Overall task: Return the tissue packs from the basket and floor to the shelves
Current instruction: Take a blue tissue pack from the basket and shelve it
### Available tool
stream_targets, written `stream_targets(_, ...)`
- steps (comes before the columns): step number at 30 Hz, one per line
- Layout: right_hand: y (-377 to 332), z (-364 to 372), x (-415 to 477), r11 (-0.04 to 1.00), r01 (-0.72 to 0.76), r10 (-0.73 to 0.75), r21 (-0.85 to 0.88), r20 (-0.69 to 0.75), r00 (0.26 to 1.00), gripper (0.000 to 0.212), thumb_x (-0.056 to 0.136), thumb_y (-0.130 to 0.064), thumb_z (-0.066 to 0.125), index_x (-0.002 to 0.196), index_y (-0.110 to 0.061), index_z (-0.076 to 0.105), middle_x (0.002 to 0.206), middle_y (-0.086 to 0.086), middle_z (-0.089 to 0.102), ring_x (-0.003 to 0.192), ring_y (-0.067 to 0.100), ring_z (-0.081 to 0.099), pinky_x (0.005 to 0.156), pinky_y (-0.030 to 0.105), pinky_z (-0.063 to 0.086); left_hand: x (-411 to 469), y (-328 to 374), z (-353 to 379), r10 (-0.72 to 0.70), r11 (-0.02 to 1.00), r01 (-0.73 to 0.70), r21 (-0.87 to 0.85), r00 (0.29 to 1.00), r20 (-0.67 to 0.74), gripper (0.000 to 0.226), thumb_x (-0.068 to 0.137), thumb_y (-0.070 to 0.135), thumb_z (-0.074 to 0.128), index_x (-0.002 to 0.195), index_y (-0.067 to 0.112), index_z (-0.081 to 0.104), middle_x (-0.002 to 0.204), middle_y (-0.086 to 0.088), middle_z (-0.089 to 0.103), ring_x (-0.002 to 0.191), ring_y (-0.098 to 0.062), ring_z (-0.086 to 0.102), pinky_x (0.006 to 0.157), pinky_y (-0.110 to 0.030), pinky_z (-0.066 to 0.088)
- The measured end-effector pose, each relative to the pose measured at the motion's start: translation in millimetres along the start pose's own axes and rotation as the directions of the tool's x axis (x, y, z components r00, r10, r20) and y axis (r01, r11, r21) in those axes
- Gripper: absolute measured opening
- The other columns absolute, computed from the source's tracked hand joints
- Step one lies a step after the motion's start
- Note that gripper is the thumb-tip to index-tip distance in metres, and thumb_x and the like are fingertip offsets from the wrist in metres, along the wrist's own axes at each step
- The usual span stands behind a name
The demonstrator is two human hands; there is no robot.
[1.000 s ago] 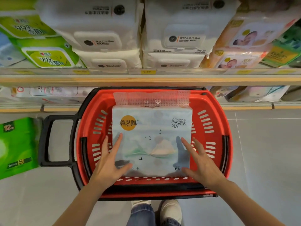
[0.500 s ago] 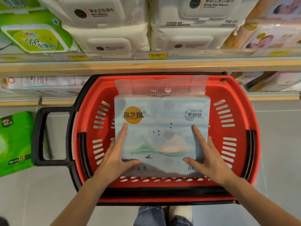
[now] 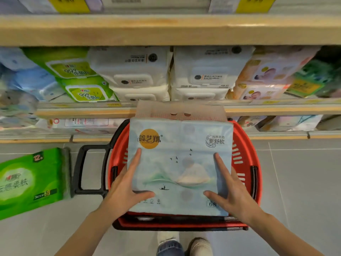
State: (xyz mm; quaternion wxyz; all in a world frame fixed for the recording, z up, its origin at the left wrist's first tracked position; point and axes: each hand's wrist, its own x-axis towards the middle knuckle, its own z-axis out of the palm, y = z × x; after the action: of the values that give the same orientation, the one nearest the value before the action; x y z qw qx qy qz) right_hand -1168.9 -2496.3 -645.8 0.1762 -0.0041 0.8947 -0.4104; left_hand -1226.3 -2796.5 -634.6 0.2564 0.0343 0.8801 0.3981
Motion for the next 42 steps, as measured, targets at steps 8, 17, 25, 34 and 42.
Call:
stream_targets(8, -116.4, -100.0, -55.7, 0.992, 0.115, -0.120, -0.043, -0.125, 0.985, 0.092, 0.073, -0.063, 0.054, 0.140, -0.050, -0.007, 0.149, -0.013, 0.022, 0.134, 0.012, 0.025, 0.100, 0.014, 0.026, -81.9, 118.2, -81.8, 0.134, 0.989, -0.140, -0.039, 0.984, -0.120, 0.114, 0.062, 0.027, 0.082, 0.135, 0.057, -0.001, 0.130, 0.041, 0.016, 0.121, 0.026, 0.017, 0.103, -0.007, 0.024)
stream_targets(17, -267.5, -202.5, -135.4, 0.961, 0.263, -0.275, -0.081, -0.288, 0.917, 0.090, 0.066, -0.066, 0.060, 0.131, -0.066, -0.002, 0.138, -0.025, 0.030, 0.124, -0.002, 0.032, 0.095, 0.009, 0.030, -196.0, 236.2, -187.0, 0.276, 0.959, -0.283, 0.017, 0.919, -0.282, 0.116, 0.043, 0.065, 0.077, 0.133, 0.065, 0.004, 0.138, 0.036, 0.027, 0.131, 0.007, 0.031, 0.109, -0.027, 0.033)
stream_targets(25, -398.2, -257.8, -211.6, 0.898, 0.430, -0.425, -0.094, -0.439, 0.791, 0.089, 0.060, -0.074, 0.058, 0.135, -0.059, 0.014, 0.135, -0.037, 0.033, 0.128, 0.000, 0.038, 0.104, 0.026, 0.036, -302.7, 324.4, -282.3, 0.462, 0.879, -0.464, 0.111, 0.767, -0.446, 0.112, 0.035, 0.066, 0.078, 0.127, 0.071, 0.014, 0.123, 0.036, 0.042, 0.115, -0.001, 0.052, 0.092, -0.029, 0.050)
stream_targets(34, -533.1, -303.7, -279.8, 0.795, 0.551, -0.590, -0.252, -0.531, 0.608, 0.095, 0.057, -0.071, 0.062, 0.136, -0.058, 0.012, 0.133, -0.025, 0.038, 0.125, -0.001, 0.038, 0.103, 0.022, 0.033, -408.5, 395.1, -370.1, 0.619, 0.768, -0.573, 0.286, 0.547, -0.563, 0.114, 0.028, 0.085, 0.062, 0.127, 0.071, 0.008, 0.121, 0.037, 0.038, 0.118, -0.004, 0.049, 0.095, -0.030, 0.047)
stream_targets(42, -614.6, -355.7, -273.6, 0.671, 0.635, -0.712, -0.382, -0.571, 0.409, 0.095, 0.069, -0.038, 0.075, 0.133, -0.063, 0.010, 0.141, -0.014, 0.035, 0.131, -0.002, 0.032, 0.110, 0.025, 0.029, -426.9, 453.5, -444.9, 0.717, 0.629, -0.680, 0.378, 0.319, -0.620, 0.107, 0.029, 0.084, 0.065, 0.121, 0.076, 0.012, 0.130, 0.035, 0.035, 0.125, -0.007, 0.047, 0.099, -0.039, 0.046)
